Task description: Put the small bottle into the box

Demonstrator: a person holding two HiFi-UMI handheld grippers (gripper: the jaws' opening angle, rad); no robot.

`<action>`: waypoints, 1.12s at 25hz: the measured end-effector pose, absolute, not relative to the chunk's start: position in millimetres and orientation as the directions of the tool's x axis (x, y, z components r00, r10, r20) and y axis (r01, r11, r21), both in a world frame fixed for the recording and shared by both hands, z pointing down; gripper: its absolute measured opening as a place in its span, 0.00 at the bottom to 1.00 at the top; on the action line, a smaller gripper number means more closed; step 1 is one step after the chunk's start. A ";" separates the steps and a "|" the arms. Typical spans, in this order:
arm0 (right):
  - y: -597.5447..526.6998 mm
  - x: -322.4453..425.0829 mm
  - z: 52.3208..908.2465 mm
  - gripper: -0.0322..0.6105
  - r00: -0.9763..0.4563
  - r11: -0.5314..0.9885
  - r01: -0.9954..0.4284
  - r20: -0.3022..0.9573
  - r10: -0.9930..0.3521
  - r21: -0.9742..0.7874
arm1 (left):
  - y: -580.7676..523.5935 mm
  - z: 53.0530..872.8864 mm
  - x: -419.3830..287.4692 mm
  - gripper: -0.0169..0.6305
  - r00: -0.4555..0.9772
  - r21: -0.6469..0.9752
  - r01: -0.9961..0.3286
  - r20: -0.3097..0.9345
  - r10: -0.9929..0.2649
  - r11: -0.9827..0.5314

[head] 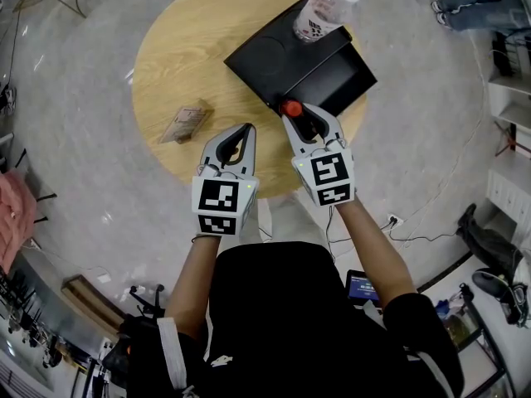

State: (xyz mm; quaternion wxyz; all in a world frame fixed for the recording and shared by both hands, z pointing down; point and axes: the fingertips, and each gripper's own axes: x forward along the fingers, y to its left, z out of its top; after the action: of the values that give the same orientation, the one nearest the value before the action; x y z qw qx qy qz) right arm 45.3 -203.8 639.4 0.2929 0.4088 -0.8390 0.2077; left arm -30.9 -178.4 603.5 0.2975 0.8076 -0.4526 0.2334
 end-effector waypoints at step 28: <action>-188.4 51.1 619.0 0.32 -0.518 0.538 -0.824 0.623 -0.586 -0.179 | -176.7 574.3 -24.3 0.04 0.515 0.260 -0.849 0.603 -0.609 -0.460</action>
State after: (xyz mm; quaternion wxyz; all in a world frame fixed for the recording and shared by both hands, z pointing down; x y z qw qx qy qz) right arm 51.1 -188.4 619.0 0.2541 0.4200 -0.8393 0.2338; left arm -24.3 -176.7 574.3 0.2743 0.8259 -0.4414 0.2187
